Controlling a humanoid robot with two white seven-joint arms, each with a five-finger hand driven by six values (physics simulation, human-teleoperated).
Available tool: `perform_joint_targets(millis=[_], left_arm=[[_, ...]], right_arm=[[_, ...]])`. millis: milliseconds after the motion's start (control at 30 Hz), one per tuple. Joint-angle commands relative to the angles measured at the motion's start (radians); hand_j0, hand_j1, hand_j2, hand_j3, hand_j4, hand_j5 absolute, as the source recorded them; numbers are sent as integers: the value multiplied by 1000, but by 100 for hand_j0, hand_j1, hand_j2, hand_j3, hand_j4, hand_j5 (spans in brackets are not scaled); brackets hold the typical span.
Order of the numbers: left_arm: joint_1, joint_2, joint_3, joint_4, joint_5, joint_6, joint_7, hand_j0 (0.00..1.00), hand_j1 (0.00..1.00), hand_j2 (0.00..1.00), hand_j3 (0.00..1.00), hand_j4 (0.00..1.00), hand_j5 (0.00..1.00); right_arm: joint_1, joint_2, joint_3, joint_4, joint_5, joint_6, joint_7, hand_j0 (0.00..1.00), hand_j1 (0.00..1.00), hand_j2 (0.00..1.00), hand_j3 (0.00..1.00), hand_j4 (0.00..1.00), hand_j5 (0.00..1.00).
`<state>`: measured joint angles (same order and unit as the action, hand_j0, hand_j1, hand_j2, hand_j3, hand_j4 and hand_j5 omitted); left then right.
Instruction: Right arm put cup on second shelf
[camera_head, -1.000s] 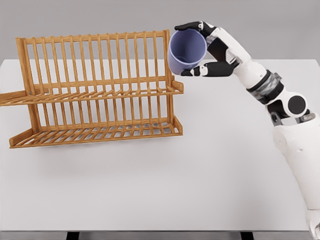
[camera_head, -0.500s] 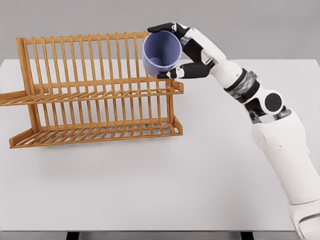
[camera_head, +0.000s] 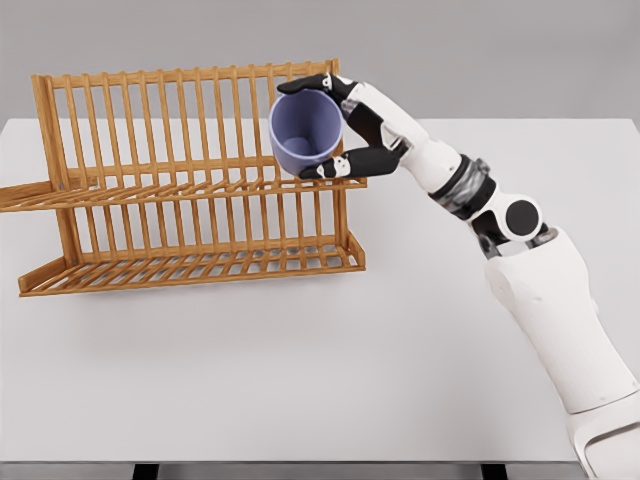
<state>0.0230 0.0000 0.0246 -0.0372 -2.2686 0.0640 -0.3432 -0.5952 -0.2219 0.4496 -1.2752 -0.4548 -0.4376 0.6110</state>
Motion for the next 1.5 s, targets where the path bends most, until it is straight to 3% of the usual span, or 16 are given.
perform_joint_targets(millis=[0,233,267,300,333,600,867,1033,1267,1467], left_arm=[[0,0,0,0,0,0,0,100,100,100,100,100,100],[0,0,0,0,0,0,0,100,100,100,100,100,100],[0,0,0,0,0,0,0,100,100,100,100,100,100],[0,0,0,0,0,0,0,100,100,100,100,100,100],[0,0,0,0,0,0,0,100,100,100,100,100,100],[0,0,0,0,0,0,0,100,100,100,100,100,100],[0,0,0,0,0,0,0,100,100,100,100,100,100],[0,0,0,0,0,0,0,100,100,100,100,100,100],[0,0,0,0,0,0,0,100,100,100,100,100,100],[0,0,0,0,0,0,0,100,100,100,100,100,100]], right_arm=[[0,-1,9,8,-7,-15,0,74,74,74,74,74,74],[2,-1,9,10,-7,-21,0,75,75,75,75,75,75],[2,-1,8,8,-5,-23,0,81,81,81,81,81,81],[3,-2,8,8,-5,-38,0,96,96,96,96,96,96],[5,-5,9,8,-5,-52,0,100,100,100,100,100,100],[5,-7,8,-1,-7,-55,0,100,100,100,100,100,100],[8,-17,0,-59,-11,-53,0,100,100,100,100,100,100],[9,-70,-5,-98,-24,-52,0,100,100,100,100,100,100],[25,-90,-43,-164,-25,-33,0,100,100,100,100,100,100],[80,-240,-78,-246,-114,-10,0,100,100,100,100,100,100]])
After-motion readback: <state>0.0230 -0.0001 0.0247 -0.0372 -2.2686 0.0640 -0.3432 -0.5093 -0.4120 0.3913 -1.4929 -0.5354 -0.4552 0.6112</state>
